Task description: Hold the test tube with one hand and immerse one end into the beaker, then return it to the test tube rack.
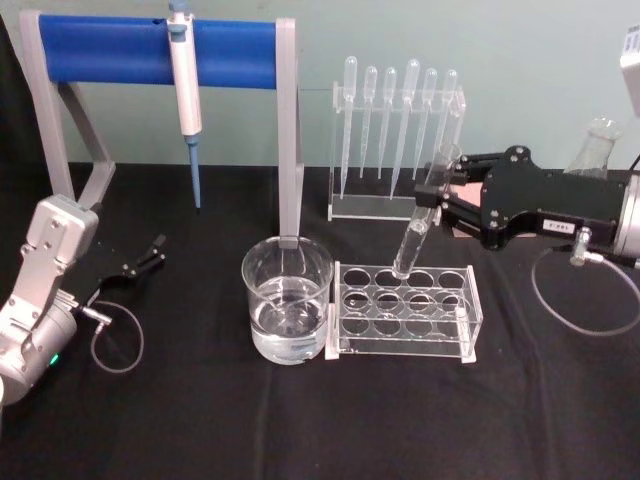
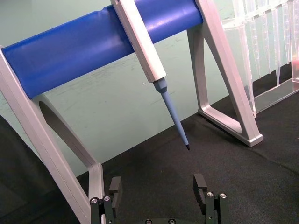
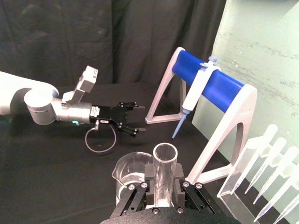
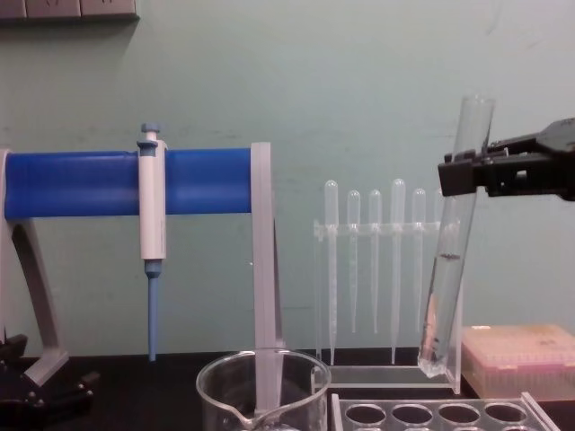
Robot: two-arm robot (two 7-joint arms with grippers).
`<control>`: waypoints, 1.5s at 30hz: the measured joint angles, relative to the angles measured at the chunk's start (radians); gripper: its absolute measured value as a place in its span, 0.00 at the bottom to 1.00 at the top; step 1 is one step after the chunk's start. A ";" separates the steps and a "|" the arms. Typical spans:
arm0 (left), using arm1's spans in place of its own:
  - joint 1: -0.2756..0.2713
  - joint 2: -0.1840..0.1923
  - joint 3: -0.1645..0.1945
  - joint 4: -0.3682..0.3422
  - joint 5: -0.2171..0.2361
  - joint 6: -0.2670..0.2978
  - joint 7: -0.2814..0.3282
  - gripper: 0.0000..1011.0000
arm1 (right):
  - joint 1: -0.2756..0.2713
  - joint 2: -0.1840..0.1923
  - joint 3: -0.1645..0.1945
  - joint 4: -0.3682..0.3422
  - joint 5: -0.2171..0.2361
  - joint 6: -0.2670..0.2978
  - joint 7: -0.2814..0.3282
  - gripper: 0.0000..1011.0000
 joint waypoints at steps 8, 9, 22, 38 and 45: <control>0.000 0.000 0.000 0.000 0.000 0.000 0.000 0.99 | -0.018 -0.020 0.000 0.020 -0.028 -0.007 -0.016 0.24; 0.000 0.000 0.000 0.000 0.000 0.000 0.000 0.99 | -0.019 -0.022 0.000 0.022 -0.030 -0.007 -0.017 0.24; 0.000 0.000 0.000 0.000 0.000 0.000 0.000 0.99 | -0.030 -0.056 -0.008 0.051 -0.059 -0.003 -0.017 0.24; 0.000 0.000 0.000 0.000 0.000 0.000 0.000 0.99 | -0.040 -0.086 -0.023 0.078 -0.108 -0.006 -0.021 0.24; 0.000 0.000 0.000 0.000 0.000 0.000 0.000 0.99 | -0.042 -0.102 -0.030 0.096 -0.127 -0.008 -0.021 0.24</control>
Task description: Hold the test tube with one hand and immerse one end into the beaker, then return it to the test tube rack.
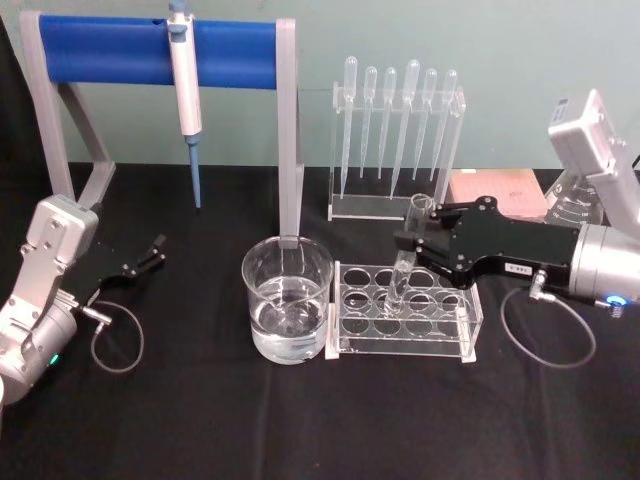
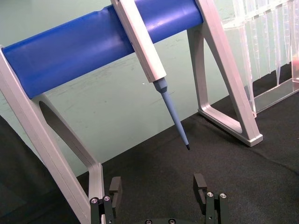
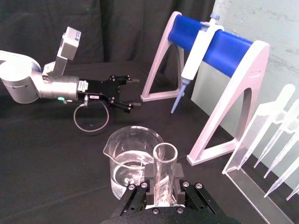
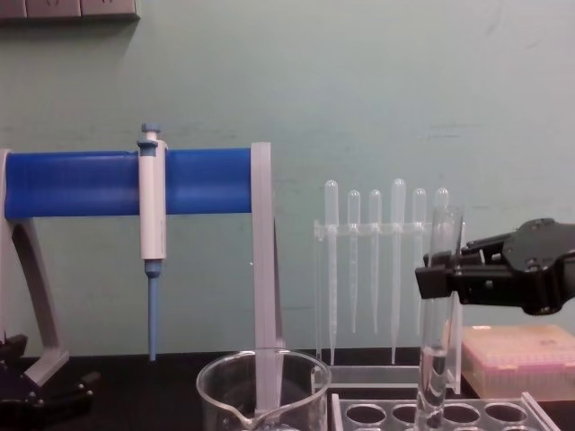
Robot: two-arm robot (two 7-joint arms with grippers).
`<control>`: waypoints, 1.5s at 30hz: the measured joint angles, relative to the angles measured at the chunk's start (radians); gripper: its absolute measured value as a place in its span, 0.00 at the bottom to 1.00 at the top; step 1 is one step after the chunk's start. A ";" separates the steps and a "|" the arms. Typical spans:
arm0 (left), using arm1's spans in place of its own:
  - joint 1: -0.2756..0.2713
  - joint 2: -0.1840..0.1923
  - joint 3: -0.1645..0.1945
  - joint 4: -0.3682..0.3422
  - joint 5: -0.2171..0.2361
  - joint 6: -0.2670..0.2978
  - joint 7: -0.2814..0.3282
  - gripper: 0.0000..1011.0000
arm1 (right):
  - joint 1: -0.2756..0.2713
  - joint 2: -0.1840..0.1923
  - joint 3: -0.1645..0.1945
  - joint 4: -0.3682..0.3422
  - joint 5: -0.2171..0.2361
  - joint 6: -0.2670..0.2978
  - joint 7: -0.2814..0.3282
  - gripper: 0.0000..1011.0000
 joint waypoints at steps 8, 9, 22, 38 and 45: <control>0.000 0.000 0.000 0.000 0.000 0.000 0.000 0.99 | -0.009 -0.020 -0.006 0.023 -0.016 -0.006 0.001 0.24; 0.000 0.000 0.000 0.000 0.000 0.000 0.000 0.99 | -0.010 -0.022 -0.006 0.025 -0.017 -0.008 0.001 0.24; 0.000 0.000 0.000 0.000 0.000 0.000 0.000 0.99 | -0.020 -0.049 -0.012 0.052 -0.048 -0.034 0.002 0.24; 0.000 0.000 0.000 0.000 0.000 0.000 0.000 0.99 | -0.028 -0.062 -0.008 0.080 -0.051 -0.041 0.015 0.24; 0.000 0.000 0.000 0.000 0.000 0.000 0.000 0.99 | -0.028 -0.062 -0.008 0.078 -0.051 -0.041 0.015 0.24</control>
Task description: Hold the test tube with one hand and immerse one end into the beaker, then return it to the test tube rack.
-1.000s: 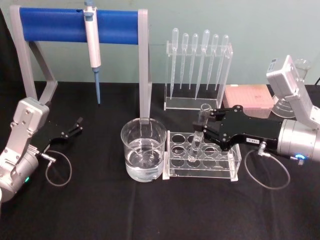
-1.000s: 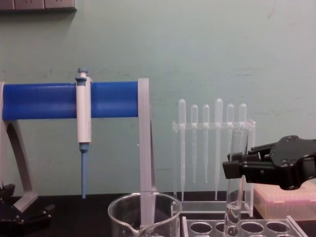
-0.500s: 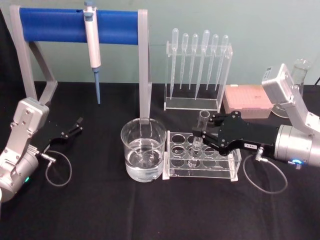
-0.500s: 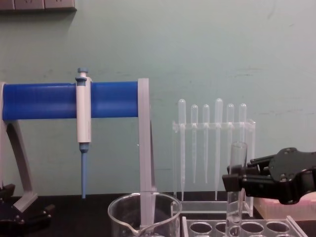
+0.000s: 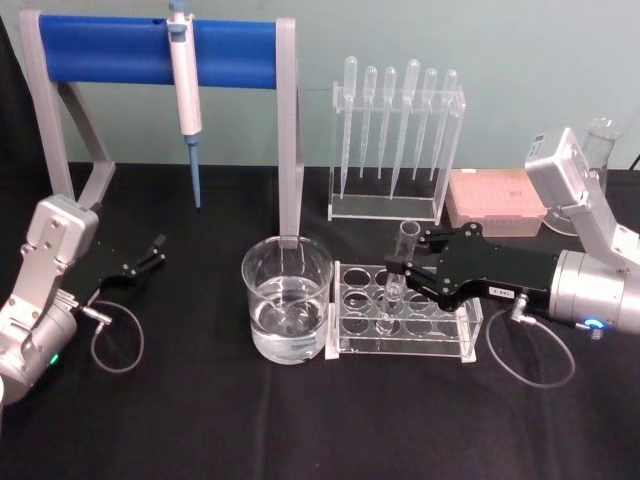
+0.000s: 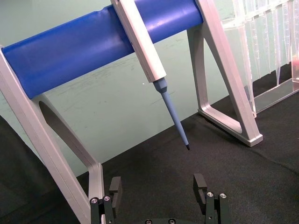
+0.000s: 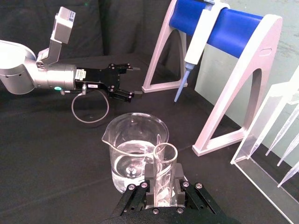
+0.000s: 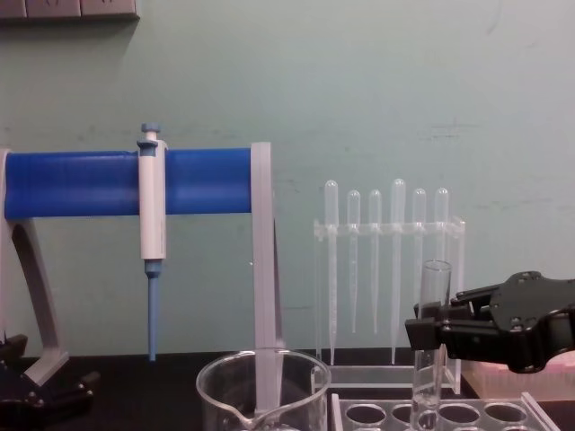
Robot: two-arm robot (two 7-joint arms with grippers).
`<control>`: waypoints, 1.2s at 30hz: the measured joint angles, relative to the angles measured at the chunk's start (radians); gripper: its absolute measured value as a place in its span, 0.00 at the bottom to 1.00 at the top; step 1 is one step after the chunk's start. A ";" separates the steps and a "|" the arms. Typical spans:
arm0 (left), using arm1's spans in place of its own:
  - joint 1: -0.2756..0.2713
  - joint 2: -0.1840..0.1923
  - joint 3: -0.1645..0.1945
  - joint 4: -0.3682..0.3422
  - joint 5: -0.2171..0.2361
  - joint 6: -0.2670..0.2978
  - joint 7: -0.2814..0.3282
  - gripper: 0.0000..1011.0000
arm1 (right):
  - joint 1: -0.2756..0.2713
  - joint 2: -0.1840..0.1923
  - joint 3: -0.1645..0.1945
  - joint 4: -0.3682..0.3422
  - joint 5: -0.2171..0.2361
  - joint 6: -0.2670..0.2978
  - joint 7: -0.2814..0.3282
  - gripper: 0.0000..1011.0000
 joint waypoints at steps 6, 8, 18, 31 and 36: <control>0.000 0.000 0.000 0.000 0.000 0.000 0.000 0.99 | 0.001 0.001 0.000 -0.001 0.000 0.000 0.000 0.34; 0.000 0.000 0.000 0.000 0.000 0.000 0.000 0.99 | 0.001 0.001 0.000 -0.001 0.000 0.000 0.000 0.39; 0.000 0.000 0.000 0.000 0.000 0.000 0.000 0.99 | 0.001 0.001 0.000 -0.003 0.000 0.001 0.000 0.68; 0.000 0.000 0.000 0.000 0.000 0.000 0.000 0.99 | -0.054 0.003 0.099 -0.088 0.063 -0.022 -0.074 0.99; 0.000 0.000 0.000 0.000 0.000 0.000 0.000 0.99 | -0.098 -0.018 0.165 -0.113 0.090 -0.030 -0.172 0.99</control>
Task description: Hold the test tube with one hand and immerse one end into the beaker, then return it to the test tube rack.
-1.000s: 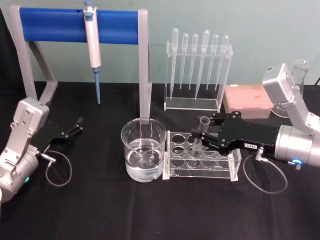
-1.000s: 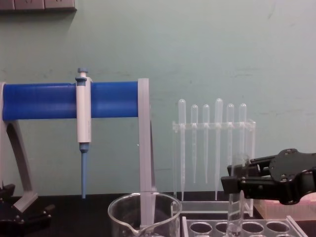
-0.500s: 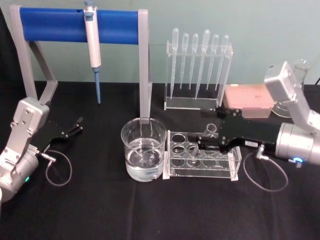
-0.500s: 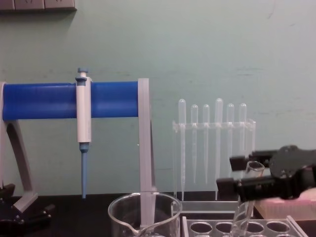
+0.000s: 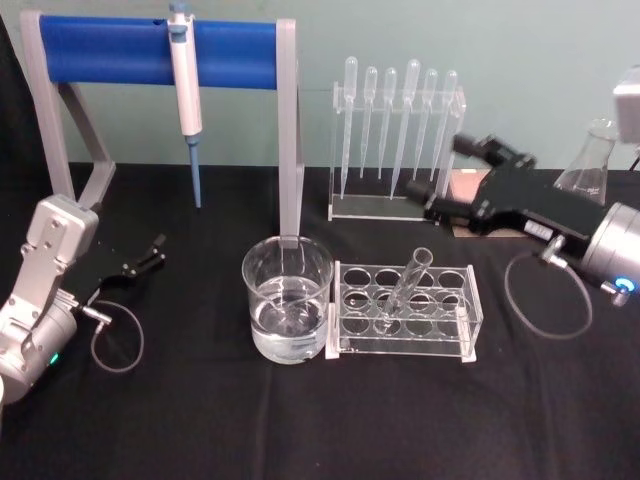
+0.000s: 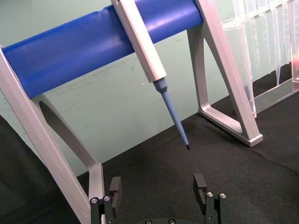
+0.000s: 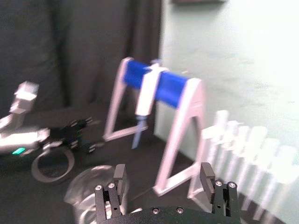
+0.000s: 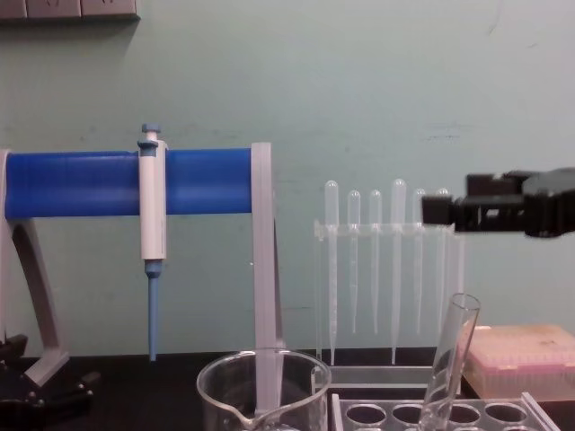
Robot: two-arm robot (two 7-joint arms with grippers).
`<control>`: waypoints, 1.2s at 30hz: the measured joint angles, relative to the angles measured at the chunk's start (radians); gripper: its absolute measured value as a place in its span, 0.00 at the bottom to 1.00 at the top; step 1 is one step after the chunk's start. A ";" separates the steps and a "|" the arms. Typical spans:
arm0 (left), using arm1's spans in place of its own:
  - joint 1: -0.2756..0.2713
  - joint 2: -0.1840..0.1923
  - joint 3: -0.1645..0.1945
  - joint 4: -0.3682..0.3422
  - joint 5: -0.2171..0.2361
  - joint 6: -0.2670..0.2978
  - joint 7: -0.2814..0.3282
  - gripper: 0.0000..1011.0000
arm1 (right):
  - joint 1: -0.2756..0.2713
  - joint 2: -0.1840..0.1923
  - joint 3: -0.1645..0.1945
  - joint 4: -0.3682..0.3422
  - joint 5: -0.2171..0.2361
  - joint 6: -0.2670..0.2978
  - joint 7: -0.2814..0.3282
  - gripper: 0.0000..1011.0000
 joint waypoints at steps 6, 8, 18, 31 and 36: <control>0.000 0.000 0.000 0.000 0.000 0.000 0.000 0.99 | -0.068 -0.053 0.068 0.002 -0.016 -0.052 -0.134 0.99; 0.000 0.000 0.000 0.000 0.000 0.000 0.000 0.99 | -0.096 -0.078 0.083 0.010 -0.047 -0.081 -0.196 0.99; 0.000 0.000 0.000 0.000 0.000 0.000 0.000 0.99 | -0.166 -0.178 0.109 0.081 -0.191 -0.162 -0.410 0.99; 0.000 0.000 0.000 0.000 0.000 0.000 0.000 0.99 | -0.186 -0.229 0.118 0.135 -0.265 -0.176 -0.453 0.99; 0.000 0.000 0.000 0.000 0.000 0.000 0.000 0.99 | -0.183 -0.227 0.116 0.140 -0.268 -0.161 -0.436 0.99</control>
